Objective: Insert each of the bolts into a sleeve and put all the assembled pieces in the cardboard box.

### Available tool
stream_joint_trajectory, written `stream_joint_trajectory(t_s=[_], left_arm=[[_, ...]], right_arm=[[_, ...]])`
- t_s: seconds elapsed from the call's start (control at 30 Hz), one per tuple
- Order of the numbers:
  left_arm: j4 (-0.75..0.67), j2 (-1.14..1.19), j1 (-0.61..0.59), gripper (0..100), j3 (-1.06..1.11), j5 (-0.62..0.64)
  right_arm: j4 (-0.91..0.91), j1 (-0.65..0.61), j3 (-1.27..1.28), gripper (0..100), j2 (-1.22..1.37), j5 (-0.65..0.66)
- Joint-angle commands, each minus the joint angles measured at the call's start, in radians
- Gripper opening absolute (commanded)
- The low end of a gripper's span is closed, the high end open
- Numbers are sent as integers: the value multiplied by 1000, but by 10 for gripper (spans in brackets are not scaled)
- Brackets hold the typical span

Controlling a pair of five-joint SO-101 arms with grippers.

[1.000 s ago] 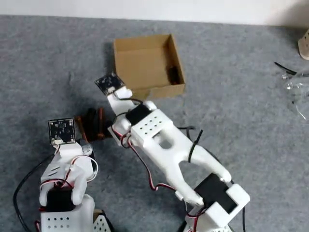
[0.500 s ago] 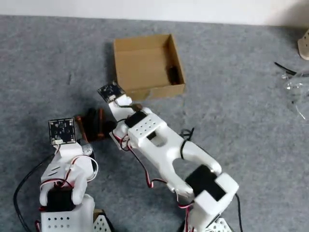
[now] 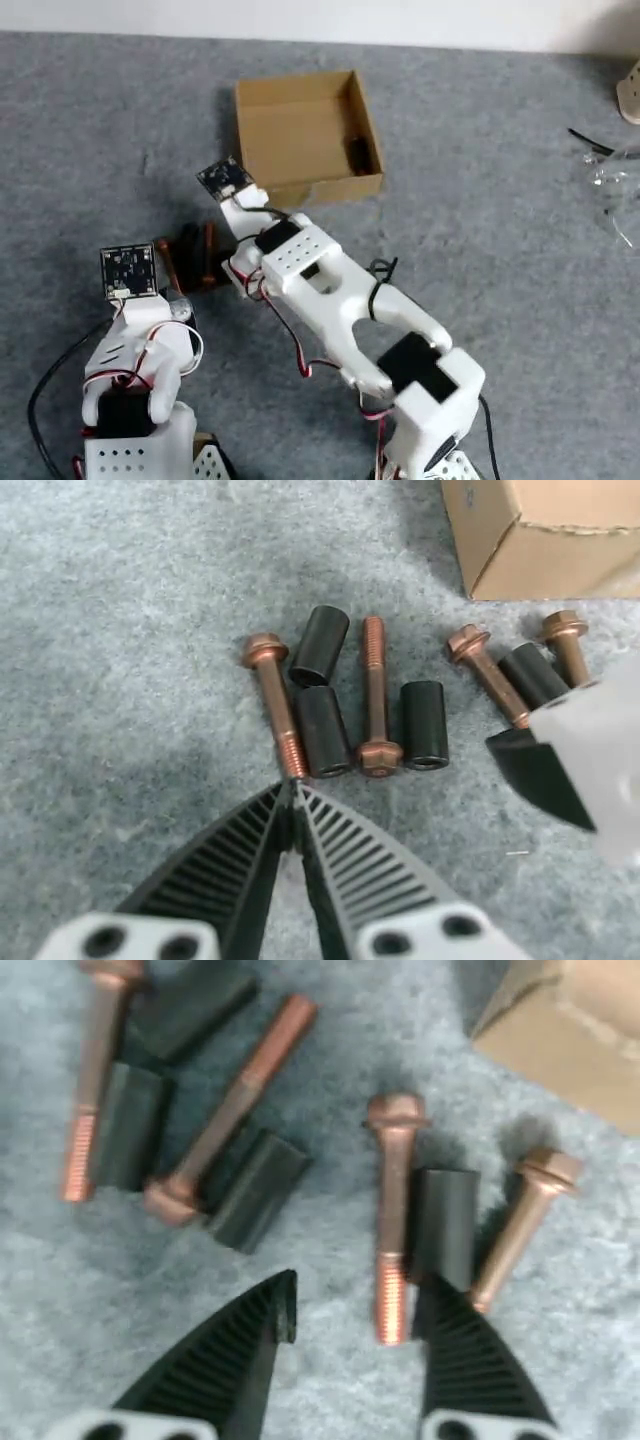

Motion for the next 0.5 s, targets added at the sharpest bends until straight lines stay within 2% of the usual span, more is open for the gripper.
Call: stream_joint_trajectory(t_s=[0.0, 0.47], left_arm=[[-20, -10, -10, 7, -16, -3], [-20, -10, -10, 7, -16, -3]], right_arm=[[-24, 54, -104, 166, 27, 15], [-28, 102, -176, 166, 130, 28]])
